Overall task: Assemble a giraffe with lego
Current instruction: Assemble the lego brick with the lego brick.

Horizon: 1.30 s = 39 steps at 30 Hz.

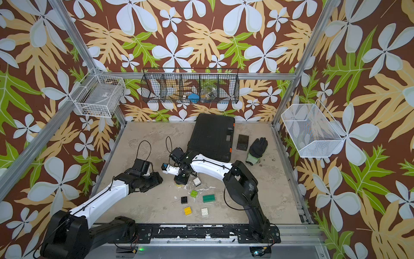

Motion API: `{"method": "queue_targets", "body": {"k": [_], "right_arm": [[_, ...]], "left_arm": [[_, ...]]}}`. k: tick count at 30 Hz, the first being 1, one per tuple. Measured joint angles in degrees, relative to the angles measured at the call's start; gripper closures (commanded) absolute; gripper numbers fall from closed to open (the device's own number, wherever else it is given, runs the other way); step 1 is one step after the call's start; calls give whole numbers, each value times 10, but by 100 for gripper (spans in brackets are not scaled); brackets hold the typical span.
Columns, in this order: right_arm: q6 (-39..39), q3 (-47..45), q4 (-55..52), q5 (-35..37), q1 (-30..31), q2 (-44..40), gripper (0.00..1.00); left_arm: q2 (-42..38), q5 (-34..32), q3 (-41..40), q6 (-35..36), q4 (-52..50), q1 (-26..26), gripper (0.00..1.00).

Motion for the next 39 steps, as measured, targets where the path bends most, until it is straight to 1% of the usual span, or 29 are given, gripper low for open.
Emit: {"method": "queue_targets", "body": {"k": [17,39], "right_arm": [[-2,1,9,9,0,8,77],[-22,-55,59,1,1,-17,75]], "left_arm": [[13,4,-1,2,5,6,31],[27,21,-4,14,21,12,30]]}}
